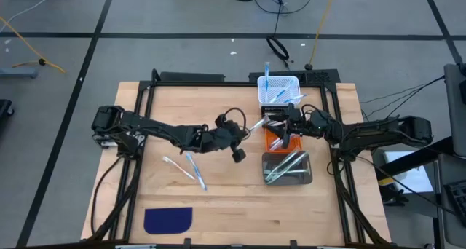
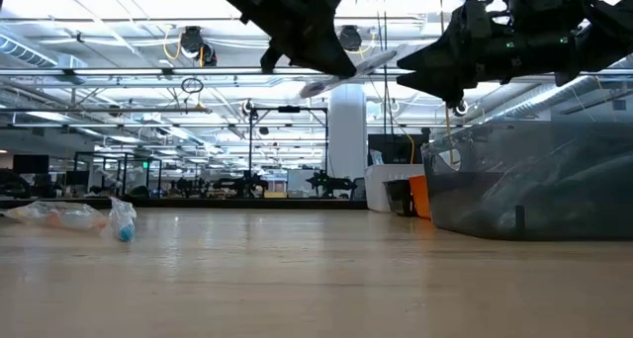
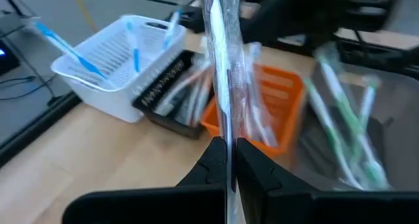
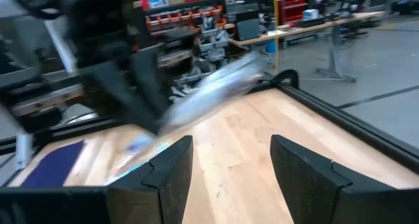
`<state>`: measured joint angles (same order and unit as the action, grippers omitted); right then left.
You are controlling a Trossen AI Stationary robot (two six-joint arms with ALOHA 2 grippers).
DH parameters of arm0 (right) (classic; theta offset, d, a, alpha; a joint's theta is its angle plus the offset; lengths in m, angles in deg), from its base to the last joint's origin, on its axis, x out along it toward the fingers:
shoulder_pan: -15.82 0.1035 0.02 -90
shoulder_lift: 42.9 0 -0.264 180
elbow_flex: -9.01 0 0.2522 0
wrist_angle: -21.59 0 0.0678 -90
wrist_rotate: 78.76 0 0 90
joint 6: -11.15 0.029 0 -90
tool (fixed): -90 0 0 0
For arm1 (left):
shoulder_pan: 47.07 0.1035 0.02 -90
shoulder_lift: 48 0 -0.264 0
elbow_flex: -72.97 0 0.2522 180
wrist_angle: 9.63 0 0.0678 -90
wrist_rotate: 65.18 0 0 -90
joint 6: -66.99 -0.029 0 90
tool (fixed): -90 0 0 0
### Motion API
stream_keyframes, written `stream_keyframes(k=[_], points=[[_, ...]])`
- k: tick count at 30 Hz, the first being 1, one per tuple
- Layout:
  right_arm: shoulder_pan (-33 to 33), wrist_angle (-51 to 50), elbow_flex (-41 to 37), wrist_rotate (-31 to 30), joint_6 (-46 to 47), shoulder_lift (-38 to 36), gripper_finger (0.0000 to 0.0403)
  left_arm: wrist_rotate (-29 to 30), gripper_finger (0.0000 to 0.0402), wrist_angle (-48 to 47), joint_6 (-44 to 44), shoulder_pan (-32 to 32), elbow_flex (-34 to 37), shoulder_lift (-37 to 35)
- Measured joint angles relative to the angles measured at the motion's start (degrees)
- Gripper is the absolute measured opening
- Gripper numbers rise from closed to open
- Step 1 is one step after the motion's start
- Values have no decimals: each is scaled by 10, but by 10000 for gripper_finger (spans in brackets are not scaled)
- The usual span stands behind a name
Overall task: Pick & Place Toothbrushes
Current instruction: Put the purple toothbrush into the orange bin
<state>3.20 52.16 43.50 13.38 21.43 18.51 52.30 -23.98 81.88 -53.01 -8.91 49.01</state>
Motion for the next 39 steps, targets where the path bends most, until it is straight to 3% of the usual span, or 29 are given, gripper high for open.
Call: stream_keyframes(k=[4, 16, 23, 26, 31, 39], points=[[0, 11, 0, 27, 9, 0, 196, 2, 3, 27, -12, 14, 0, 0], [4, 106, 0, 24, 12, 0, 196, -30, 2, 109, -39, 18, 0, 15], [4, 111, 0, 23, 19, 0, 194, -54, 3, 153, -43, 18, 0, 43], [4, 105, 0, 22, 31, 0, 161, -54, 6, 155, -43, 18, 0, 42], [7, 111, 0, 36, 25, 0, 29, -49, 2, 157, -46, 19, 1, 42], [26, 115, 0, 22, 1, 0, 19, -47, 56, 153, -47, 24, 1, 42]])
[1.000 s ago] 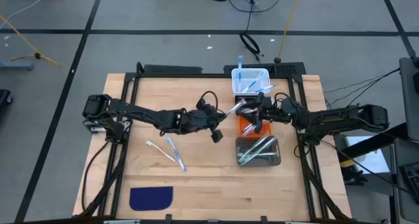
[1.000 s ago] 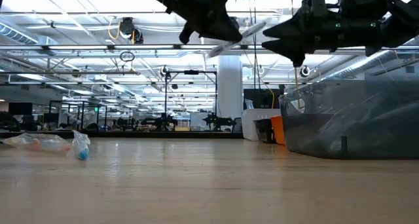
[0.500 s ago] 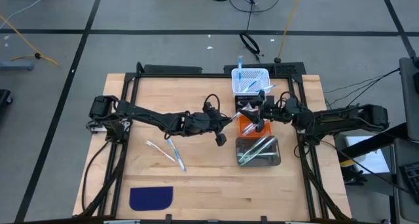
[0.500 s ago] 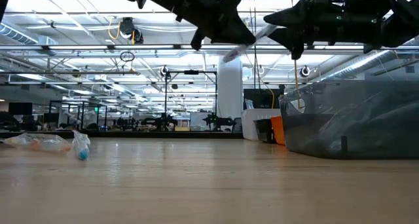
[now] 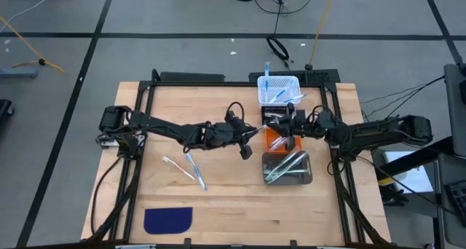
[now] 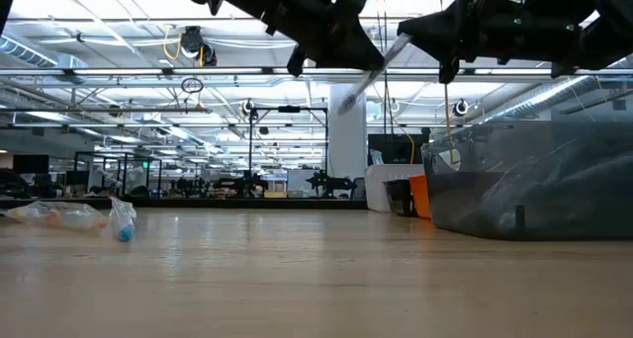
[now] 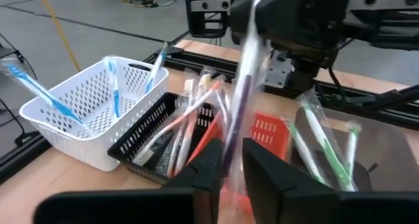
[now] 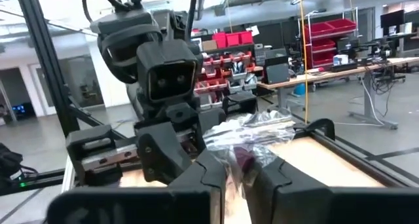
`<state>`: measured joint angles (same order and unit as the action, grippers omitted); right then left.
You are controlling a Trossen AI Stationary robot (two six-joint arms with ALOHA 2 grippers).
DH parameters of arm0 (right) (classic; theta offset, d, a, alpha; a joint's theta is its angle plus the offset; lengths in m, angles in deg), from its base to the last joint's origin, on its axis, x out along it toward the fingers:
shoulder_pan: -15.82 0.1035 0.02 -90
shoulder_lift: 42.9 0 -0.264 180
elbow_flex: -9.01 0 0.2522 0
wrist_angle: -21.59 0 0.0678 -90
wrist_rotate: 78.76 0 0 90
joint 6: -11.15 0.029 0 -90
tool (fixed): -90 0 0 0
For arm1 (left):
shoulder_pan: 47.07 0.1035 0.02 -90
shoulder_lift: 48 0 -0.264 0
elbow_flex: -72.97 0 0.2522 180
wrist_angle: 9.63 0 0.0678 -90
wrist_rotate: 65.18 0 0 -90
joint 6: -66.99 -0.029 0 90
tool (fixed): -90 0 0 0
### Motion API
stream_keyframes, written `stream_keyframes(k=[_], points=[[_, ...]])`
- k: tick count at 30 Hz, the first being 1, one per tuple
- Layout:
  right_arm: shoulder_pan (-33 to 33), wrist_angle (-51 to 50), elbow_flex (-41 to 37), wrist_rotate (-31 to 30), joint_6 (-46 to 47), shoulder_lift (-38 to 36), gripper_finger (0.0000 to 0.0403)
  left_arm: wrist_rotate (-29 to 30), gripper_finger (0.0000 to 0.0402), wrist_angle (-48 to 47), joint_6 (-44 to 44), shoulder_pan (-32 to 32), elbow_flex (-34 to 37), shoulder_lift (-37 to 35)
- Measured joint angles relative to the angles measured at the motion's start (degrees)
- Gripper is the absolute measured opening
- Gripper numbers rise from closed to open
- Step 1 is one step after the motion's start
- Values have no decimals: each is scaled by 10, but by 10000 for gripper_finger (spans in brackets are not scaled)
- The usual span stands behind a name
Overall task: Pick & Place Toothbrushes
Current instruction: Put the purple toothbrush into the orange bin
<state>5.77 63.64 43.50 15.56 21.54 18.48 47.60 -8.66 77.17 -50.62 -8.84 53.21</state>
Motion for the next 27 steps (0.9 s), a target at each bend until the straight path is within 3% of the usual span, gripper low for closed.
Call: stream_keyframes(k=[6, 12, 21, 27], points=[[0, -31, 0, -5, -5, -13, 19, -2, 93, 0, -34, -1, 0, 0], [1, -127, -2, -6, -5, -85, 19, -3, 115, -11, -56, -13, 0, -1], [45, -189, -82, -112, 9, -231, 19, -2, 120, -56, -57, -22, 0, -1], [65, -207, -134, -176, 24, -281, 19, -2, 120, -68, -56, -22, 0, -1]])
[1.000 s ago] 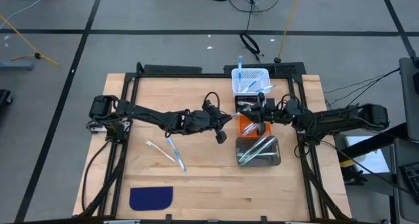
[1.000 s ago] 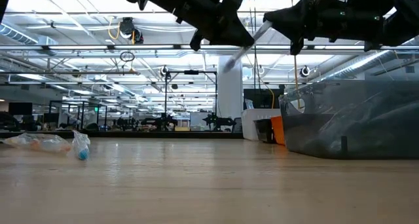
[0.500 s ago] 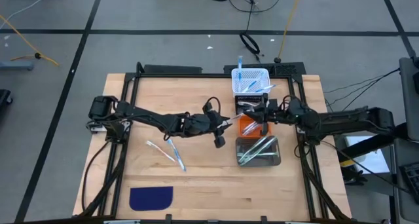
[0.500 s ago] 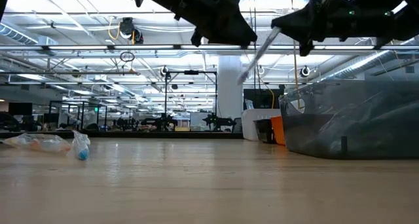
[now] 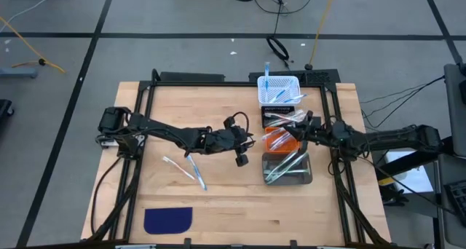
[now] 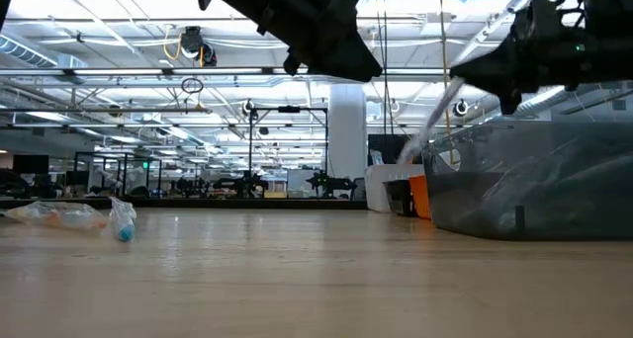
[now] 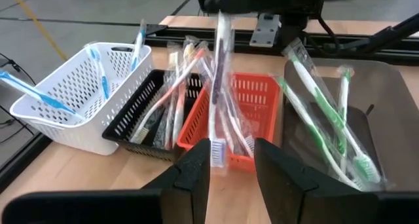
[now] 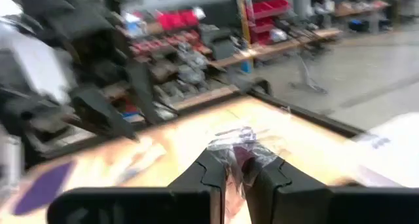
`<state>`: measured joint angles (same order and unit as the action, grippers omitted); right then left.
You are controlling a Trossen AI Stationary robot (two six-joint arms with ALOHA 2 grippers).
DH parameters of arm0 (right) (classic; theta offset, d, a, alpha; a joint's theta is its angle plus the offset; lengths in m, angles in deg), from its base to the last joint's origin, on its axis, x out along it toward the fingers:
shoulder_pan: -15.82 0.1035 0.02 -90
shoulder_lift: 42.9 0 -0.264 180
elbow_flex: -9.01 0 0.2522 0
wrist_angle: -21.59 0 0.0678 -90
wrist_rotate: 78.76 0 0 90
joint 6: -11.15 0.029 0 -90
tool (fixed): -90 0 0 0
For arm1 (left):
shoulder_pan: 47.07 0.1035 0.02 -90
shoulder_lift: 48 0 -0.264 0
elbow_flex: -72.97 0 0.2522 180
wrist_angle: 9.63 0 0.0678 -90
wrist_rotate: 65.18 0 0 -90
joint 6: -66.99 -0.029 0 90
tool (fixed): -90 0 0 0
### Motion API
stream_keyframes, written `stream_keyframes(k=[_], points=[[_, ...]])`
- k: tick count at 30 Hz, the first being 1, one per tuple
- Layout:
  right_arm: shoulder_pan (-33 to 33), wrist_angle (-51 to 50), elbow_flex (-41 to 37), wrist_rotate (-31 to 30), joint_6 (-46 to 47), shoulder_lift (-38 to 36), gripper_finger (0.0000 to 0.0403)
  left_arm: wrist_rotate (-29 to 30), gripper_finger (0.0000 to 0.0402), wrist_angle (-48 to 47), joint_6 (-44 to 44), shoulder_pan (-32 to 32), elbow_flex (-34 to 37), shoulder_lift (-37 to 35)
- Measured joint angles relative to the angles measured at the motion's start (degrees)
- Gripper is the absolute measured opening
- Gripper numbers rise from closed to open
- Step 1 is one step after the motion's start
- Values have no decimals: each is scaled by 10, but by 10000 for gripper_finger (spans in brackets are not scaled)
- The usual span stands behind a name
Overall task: Pick & Place Toothbrushes
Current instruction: Put the purple toothbrush into the orange bin
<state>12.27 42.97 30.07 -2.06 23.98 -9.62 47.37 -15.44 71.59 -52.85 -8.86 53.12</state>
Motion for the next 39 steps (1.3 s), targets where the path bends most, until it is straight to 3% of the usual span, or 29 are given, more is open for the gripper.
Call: stream_keyframes(k=[19, 26, 33, 39], points=[[-1, -200, -5, -32, 2, -174, 19, 0, 120, -38, 2, 0, 0, 0], [-1, -303, 28, -32, -8, -248, 19, 0, 120, -40, 1, 0, 0, 0], [-1, -382, 34, -32, 27, -269, 19, 0, 120, -40, 1, 1, 0, 0], [-1, -341, -6, -31, 64, -250, 19, 0, 120, -39, 1, 1, 0, 0]])
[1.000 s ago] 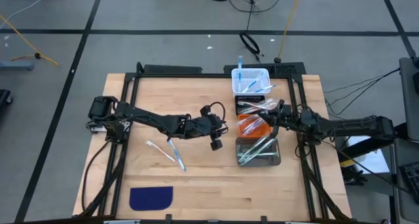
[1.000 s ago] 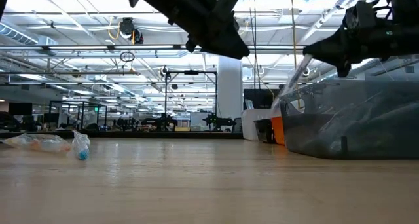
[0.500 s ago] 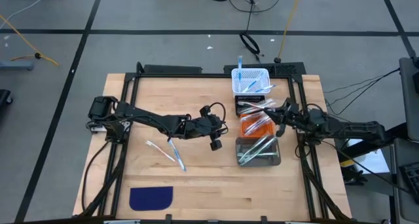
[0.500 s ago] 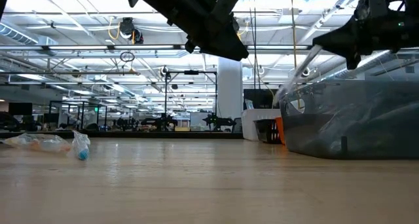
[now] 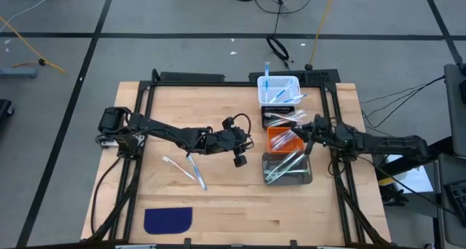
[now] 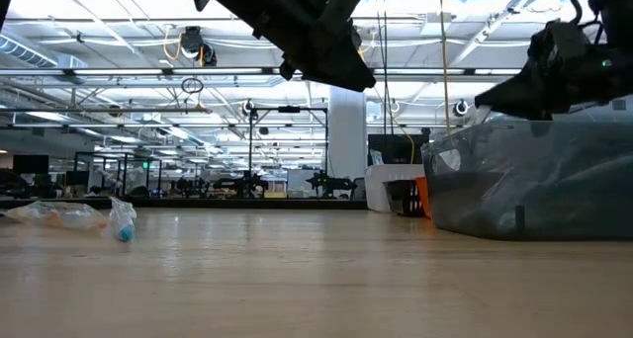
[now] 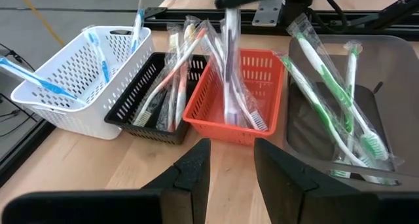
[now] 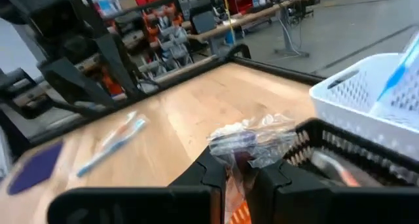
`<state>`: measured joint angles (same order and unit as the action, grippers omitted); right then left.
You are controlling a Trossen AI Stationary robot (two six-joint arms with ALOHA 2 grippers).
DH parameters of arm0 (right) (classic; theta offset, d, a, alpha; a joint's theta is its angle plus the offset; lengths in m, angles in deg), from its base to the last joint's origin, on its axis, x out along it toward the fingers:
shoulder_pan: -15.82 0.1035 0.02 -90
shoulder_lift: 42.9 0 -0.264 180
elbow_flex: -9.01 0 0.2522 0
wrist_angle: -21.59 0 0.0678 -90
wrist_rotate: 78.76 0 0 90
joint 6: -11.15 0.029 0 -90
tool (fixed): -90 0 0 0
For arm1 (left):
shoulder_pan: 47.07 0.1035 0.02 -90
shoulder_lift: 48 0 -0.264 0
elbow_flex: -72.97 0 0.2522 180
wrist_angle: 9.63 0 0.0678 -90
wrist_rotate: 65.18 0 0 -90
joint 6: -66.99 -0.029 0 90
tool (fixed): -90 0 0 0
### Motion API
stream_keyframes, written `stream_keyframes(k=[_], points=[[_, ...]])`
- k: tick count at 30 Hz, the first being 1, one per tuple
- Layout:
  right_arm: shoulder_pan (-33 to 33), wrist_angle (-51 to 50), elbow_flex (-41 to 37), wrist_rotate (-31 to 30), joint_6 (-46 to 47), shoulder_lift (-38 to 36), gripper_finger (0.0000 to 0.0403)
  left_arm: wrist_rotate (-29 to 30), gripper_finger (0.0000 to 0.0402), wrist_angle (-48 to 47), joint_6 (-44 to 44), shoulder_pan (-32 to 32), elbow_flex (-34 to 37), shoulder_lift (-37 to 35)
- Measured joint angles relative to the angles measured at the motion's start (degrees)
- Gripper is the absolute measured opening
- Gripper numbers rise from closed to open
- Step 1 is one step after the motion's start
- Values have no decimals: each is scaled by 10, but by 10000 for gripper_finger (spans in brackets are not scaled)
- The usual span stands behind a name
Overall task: Pick & Place Toothbrushes
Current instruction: Put the purple toothbrush into the orange bin
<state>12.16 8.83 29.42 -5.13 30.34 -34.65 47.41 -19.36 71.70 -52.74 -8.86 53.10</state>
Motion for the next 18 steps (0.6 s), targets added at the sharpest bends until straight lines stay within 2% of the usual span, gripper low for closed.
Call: stream_keyframes(k=[4, 18], points=[[0, 78, -35, 14, 7, 13, 19, 0, 120, 3, 0, 0, 0, 0], [0, 44, -39, 15, 8, 21, 28, 0, 120, 5, 0, 0, 0, 0]])
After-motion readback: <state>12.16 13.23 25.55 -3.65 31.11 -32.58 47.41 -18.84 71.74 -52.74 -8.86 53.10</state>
